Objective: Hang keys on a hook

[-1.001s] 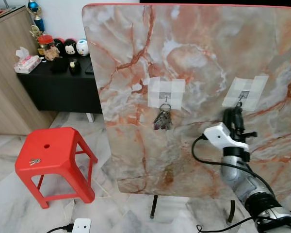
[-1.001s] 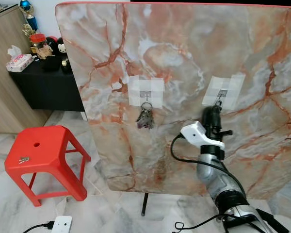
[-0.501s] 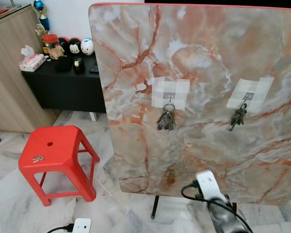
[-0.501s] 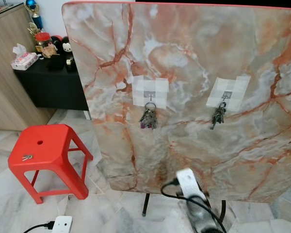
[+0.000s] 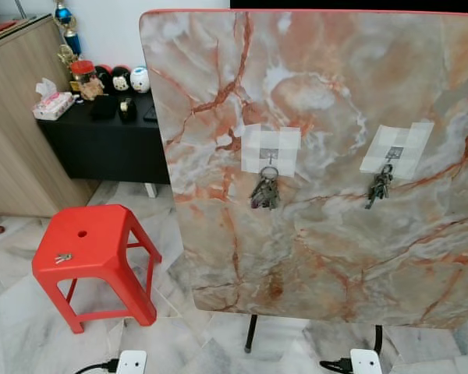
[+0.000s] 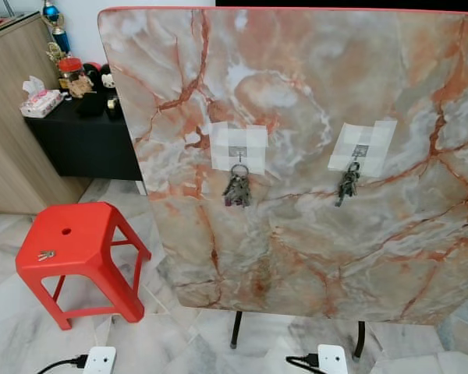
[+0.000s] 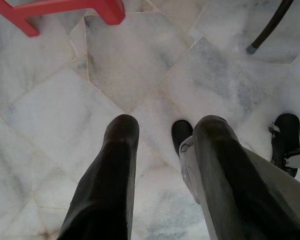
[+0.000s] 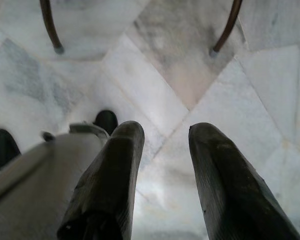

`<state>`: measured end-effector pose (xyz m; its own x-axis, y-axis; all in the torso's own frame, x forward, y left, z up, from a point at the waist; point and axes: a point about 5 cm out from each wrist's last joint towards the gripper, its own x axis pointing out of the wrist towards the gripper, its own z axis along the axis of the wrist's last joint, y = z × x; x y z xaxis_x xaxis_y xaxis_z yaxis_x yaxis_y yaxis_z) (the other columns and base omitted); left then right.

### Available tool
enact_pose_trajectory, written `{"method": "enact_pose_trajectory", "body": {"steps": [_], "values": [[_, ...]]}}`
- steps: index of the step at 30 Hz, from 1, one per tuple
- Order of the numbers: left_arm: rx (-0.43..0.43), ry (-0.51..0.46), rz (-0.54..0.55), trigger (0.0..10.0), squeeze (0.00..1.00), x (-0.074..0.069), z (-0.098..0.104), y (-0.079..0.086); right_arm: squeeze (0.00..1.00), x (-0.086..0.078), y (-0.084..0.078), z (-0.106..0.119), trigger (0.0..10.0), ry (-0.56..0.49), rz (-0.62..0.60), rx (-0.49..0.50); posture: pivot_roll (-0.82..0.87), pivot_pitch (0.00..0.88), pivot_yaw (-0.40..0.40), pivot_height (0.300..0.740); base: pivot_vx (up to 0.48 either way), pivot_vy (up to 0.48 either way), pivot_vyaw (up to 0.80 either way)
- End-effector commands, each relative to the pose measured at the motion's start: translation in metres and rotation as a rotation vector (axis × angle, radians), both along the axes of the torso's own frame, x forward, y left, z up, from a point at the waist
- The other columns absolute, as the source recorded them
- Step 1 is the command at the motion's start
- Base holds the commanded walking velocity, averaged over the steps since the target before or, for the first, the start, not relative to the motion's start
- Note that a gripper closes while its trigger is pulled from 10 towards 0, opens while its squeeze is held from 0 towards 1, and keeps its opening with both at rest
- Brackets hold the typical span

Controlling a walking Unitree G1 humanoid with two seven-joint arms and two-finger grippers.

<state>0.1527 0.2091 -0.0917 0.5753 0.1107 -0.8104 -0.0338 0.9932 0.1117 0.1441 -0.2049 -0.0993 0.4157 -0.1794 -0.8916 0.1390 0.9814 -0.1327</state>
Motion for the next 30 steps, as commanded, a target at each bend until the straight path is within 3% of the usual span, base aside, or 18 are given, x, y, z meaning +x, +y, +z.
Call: {"method": "enact_pose_trajectory", "body": {"steps": [1, 5, 9, 14, 30], "values": [[0.008, 0.015, -0.02, 10.0, 0.0, -0.001, 0.0, 0.002, 0.0, 0.004, 0.001, 0.001, 10.0, -0.022, -0.017, 0.016, -0.08, 0.0, -0.005, 0.74, 0.0, 0.0, 0.0], [-0.003, 0.006, -0.019, 10.0, 0.0, 0.004, 0.001, -0.002, 0.0, 0.013, 0.001, 0.005, 10.0, -0.051, -0.029, 0.017, -0.07, 0.0, -0.009, 0.74, 0.0, 0.0, 0.0], [-0.003, 0.008, -0.019, 10.0, 0.0, 0.004, 0.001, -0.002, 0.0, 0.011, 0.001, 0.004, 10.0, -0.057, -0.033, 0.012, -0.07, 0.0, -0.008, 0.74, 0.0, 0.062, 0.0], [0.0, 0.02, -0.02, 10.0, 0.0, 0.002, 0.0, -0.002, 0.0, 0.014, 0.0, 0.006, 10.0, -0.083, -0.056, 0.008, -0.07, 0.0, -0.005, 0.74, 0.0, 0.48, 0.0], [0.004, 0.063, -0.016, 10.0, 0.0, -0.009, -0.005, 0.0, 0.0, 0.009, 0.003, 0.003, 10.0, -0.043, 0.046, -0.032, -0.07, 0.0, 0.002, 0.74, 0.0, 0.48, 0.0]]}}
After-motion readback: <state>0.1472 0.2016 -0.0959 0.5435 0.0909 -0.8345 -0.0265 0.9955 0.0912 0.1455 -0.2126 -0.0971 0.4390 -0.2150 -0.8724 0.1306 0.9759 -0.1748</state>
